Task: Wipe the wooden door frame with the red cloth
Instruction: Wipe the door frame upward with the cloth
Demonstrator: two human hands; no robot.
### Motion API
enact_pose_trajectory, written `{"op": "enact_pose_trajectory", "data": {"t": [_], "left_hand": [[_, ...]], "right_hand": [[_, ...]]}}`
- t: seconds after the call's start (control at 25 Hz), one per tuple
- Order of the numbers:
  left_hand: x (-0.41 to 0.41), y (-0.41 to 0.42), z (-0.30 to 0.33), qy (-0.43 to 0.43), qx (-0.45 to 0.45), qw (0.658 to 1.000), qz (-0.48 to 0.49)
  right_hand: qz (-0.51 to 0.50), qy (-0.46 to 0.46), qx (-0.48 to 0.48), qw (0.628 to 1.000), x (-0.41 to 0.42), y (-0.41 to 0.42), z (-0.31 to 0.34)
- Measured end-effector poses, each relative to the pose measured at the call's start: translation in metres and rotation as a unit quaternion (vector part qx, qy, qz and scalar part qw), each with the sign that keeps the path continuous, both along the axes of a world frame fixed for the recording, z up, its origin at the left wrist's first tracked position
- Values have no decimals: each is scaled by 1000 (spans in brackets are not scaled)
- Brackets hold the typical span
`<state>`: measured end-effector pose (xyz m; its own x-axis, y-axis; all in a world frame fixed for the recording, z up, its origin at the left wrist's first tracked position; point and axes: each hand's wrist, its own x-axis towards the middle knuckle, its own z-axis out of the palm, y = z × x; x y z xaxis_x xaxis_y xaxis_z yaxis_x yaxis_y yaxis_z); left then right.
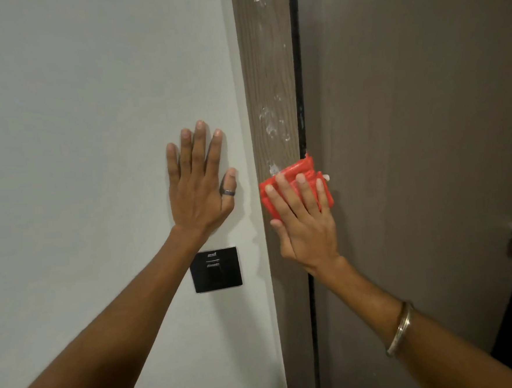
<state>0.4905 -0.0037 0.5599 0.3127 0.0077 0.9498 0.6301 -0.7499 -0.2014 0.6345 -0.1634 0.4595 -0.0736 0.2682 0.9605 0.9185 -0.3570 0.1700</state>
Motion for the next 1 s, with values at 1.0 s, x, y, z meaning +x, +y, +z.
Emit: {"op": "enact_pose_trajectory", "data": {"t": [1.0], "left_hand": [[-2,6,3,-1,20,999,-34]], "right_hand": [[-17,-34,4,999,-3,7,79]]}}
